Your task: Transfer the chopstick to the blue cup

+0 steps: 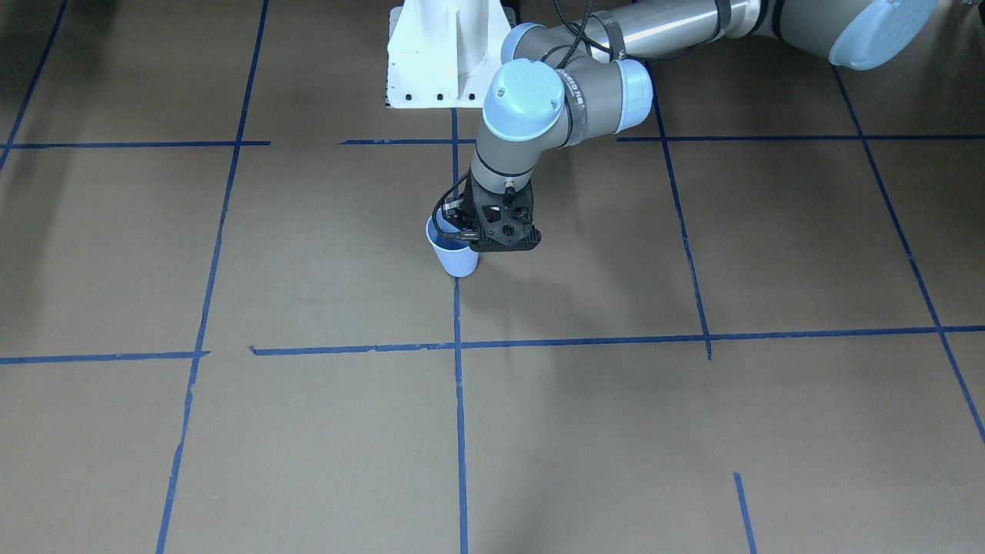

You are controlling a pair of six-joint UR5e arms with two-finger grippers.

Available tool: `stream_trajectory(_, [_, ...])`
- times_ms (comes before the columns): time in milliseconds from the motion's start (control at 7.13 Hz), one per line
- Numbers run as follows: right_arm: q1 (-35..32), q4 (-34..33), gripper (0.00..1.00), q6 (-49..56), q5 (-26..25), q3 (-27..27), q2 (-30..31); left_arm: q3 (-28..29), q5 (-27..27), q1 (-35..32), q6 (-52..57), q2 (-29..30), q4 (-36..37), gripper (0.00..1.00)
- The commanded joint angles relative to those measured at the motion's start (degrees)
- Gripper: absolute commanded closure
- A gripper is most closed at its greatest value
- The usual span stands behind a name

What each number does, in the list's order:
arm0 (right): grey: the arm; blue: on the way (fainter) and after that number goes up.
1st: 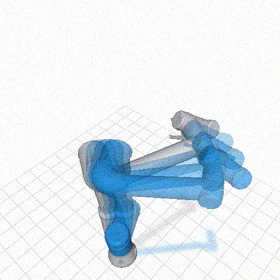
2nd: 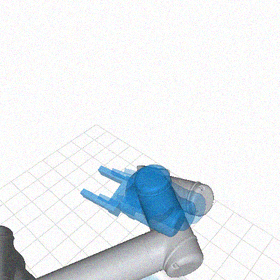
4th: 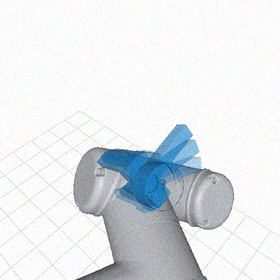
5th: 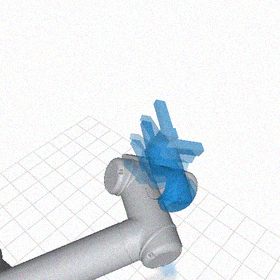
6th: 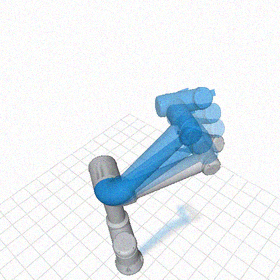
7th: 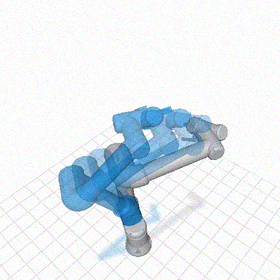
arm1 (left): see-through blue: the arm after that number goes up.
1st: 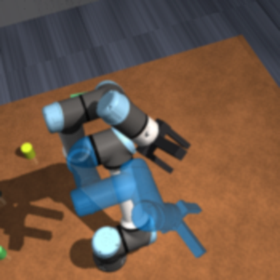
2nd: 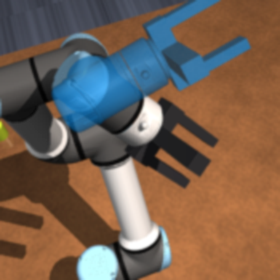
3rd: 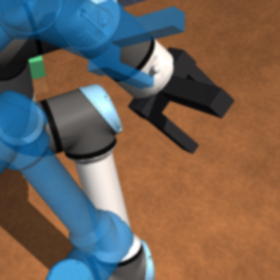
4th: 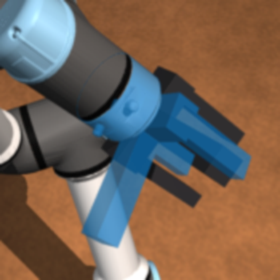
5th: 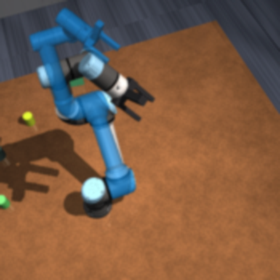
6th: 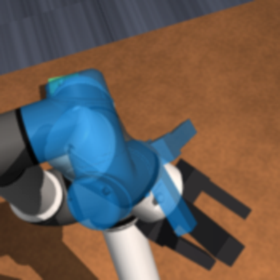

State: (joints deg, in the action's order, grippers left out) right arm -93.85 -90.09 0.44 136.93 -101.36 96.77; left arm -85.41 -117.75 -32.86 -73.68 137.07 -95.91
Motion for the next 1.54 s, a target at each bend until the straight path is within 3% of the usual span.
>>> stream_trajectory(0, [0.0,0.0,0.0,0.0,0.1,-0.1,0.0,0.0,0.1,-0.1,0.2,-0.2,0.2,0.0])
stream_trajectory(280, [0.0,0.0,0.0,0.0,1.3,0.2,-0.2,-1.2,-0.1,-1.5,0.1,0.0,0.5,0.0])
stream_trajectory(421, [0.0,0.0,0.0,0.0,1.5,0.4,-0.1,-4.5,-0.9,-3.9,0.4,-0.1,2.8,0.0])
stream_trajectory(841, [-1.3,0.0,0.0,0.9,1.1,0.6,0.3,-20.8,-5.0,-8.4,10.6,-2.7,23.4,0.0])
stream_trajectory(982, [-5.1,0.1,0.0,1.7,1.3,3.2,0.3,-25.3,-5.1,-9.7,11.4,-7.0,23.6,0.0])
stream_trajectory(1262, [-8.7,3.7,0.0,3.5,0.8,8.8,-0.4,-26.2,-5.0,-10.2,12.9,-8.0,23.7,0.0])
stream_trajectory(1402, [-11.0,9.3,0.0,3.3,0.8,15.9,-3.3,-26.2,-5.0,-10.2,12.9,-8.0,23.7,0.0])
